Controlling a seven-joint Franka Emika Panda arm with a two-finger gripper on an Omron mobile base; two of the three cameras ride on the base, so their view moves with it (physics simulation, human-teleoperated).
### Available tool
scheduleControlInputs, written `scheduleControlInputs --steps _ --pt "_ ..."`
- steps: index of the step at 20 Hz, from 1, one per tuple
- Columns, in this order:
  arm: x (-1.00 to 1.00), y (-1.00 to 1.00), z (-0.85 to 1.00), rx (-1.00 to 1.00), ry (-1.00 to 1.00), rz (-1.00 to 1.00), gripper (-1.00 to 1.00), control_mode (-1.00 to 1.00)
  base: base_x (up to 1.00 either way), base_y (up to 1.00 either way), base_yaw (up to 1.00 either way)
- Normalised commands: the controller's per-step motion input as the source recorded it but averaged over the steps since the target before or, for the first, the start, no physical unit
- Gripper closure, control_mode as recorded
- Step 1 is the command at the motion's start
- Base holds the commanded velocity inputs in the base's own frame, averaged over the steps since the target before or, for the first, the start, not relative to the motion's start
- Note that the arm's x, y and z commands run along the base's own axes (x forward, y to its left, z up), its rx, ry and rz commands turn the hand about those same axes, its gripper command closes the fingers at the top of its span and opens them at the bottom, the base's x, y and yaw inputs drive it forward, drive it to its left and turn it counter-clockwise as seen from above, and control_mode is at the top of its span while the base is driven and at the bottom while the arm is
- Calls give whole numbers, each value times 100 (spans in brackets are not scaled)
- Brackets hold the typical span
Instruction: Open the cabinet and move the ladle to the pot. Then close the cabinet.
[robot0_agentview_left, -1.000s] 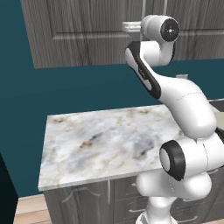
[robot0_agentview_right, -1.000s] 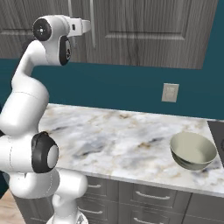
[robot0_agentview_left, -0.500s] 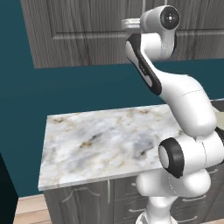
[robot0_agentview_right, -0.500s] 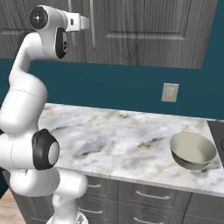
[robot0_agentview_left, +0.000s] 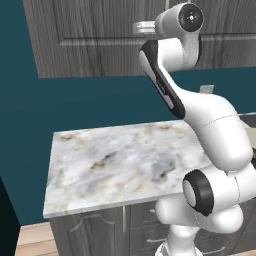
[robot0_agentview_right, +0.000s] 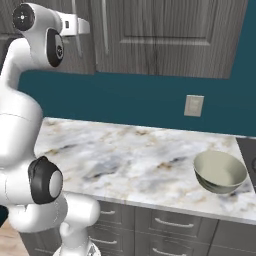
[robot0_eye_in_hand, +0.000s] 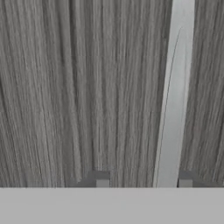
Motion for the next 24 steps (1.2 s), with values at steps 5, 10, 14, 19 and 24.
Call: scheduleControlInputs --steps 5,10,14,19,24 --pt "-73 69 -5 0 0 0 100 -100 0 0 0" --pt "-96 64 0 0 0 0 100 -100 0 0 0" --pt "-100 63 0 0 2 0 100 -100 0 0 0" --pt "-98 63 0 0 4 0 100 -100 0 0 0" --pt "-89 64 0 0 5 0 100 -100 0 0 0"
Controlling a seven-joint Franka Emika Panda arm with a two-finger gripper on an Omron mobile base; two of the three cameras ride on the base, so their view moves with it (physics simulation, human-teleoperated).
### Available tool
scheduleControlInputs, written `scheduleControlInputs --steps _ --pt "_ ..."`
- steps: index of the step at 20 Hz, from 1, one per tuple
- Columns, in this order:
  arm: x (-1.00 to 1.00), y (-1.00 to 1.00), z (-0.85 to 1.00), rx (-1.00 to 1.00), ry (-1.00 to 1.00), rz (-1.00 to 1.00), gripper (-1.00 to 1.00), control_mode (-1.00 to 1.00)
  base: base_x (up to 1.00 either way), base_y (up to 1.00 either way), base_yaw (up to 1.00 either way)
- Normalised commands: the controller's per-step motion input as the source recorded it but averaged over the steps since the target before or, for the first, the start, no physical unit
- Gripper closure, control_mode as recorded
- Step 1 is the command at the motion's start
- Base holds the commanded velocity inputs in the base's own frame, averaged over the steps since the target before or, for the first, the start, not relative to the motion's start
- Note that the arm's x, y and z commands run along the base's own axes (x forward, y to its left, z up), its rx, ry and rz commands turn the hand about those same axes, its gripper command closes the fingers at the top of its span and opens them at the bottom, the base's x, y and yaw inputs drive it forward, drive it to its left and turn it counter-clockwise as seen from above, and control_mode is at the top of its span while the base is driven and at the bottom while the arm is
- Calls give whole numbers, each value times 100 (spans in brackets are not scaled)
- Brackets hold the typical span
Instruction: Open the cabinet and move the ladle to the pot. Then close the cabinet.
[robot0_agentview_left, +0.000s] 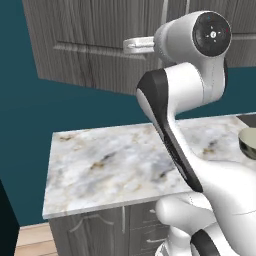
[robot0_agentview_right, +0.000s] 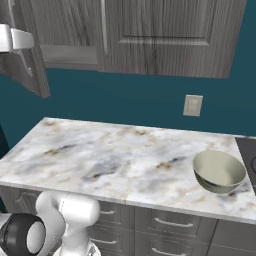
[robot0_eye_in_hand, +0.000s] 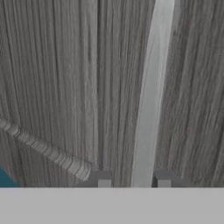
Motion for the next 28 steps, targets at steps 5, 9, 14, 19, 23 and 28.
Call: scheduleControlInputs --steps 5,9,14,19,23,28 --pt "-49 60 -3 0 13 0 -100 -100 0 0 0" --pt "-43 -17 0 1 6 -5 -100 -100 0 0 0" --pt "-69 -96 -1 6 6 -11 -100 -100 0 0 0" --pt "-46 -100 -1 18 3 -13 -100 -100 0 0 0" --pt "13 -91 -17 36 11 -1 -100 -100 0 0 0" --pt "60 -34 -51 45 14 10 -100 -100 0 0 0"
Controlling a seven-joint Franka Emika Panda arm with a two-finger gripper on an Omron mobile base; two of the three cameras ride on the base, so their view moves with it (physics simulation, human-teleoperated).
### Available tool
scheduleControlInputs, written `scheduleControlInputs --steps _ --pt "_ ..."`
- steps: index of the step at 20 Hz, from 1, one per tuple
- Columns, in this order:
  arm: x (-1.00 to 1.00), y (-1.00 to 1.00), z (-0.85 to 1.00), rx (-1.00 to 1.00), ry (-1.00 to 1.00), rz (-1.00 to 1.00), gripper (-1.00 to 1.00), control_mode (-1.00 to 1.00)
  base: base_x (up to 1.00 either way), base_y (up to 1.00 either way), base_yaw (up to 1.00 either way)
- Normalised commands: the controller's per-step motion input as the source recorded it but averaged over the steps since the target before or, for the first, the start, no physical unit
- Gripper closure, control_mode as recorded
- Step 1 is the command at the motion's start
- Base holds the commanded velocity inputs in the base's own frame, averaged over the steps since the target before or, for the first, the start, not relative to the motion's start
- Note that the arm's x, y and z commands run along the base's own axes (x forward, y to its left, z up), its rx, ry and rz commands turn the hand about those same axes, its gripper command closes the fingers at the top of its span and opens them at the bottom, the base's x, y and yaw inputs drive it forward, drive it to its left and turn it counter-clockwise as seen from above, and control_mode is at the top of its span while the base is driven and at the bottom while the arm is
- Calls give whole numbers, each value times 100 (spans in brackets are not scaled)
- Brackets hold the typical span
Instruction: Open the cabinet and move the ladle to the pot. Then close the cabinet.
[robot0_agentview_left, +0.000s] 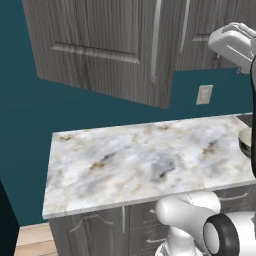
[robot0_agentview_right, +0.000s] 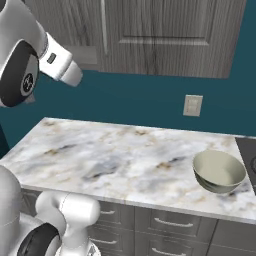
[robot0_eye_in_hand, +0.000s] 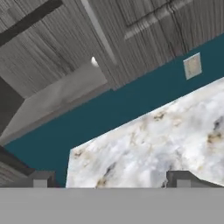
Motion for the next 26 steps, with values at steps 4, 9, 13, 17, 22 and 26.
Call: scheduleControlInputs --steps 4,9,13,17,22,26 --pt "62 1 -56 37 8 19 -100 -100 0 0 0" --pt "89 7 -48 28 8 19 -100 -100 0 0 0" --pt "99 23 -35 21 10 20 -100 -100 0 0 0" --pt "79 39 -12 21 7 24 -100 -100 0 0 0" --pt "46 45 0 21 6 26 -100 -100 0 0 0" --pt "21 52 0 19 3 25 -100 -100 0 0 0"
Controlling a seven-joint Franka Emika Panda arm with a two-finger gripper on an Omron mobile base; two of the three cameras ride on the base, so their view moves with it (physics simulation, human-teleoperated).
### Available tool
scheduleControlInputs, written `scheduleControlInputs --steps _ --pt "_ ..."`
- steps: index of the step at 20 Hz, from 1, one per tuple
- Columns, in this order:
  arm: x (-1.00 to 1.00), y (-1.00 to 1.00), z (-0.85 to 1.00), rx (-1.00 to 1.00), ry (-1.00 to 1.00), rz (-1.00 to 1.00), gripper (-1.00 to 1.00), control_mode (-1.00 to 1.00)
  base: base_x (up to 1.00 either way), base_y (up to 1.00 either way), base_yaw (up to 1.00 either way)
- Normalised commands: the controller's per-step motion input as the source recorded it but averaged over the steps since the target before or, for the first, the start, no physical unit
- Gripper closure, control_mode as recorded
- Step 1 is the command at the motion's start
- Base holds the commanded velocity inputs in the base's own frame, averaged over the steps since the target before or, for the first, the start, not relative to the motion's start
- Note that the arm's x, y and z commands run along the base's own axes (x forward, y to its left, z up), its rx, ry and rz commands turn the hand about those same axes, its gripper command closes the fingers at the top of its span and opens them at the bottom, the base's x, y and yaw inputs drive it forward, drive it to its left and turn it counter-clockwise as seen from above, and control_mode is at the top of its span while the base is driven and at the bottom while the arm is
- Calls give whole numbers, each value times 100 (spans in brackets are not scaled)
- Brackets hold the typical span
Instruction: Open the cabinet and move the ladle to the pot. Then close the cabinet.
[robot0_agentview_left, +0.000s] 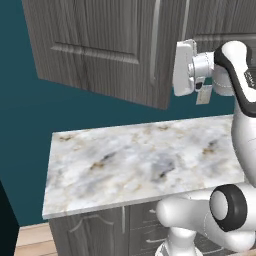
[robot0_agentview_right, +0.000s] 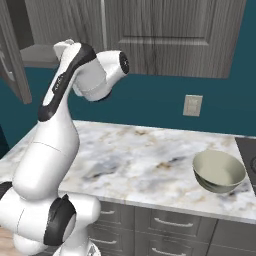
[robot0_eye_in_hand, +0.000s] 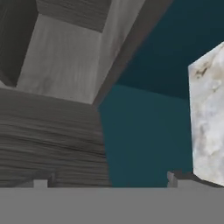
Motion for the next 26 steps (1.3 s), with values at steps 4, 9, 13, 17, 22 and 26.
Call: scheduleControlInputs --steps 4,9,13,17,22,26 --pt "0 54 4 16 0 25 -100 -100 0 0 0" --pt "-1 53 11 14 0 24 -100 -100 0 0 0" --pt "-19 40 21 11 0 22 -100 -100 0 0 0" --pt "-52 34 32 5 -4 19 -100 -100 0 0 0" --pt "-78 27 29 1 -5 16 -100 -100 0 0 0" --pt "-90 25 20 0 -4 15 -100 -100 0 0 0"
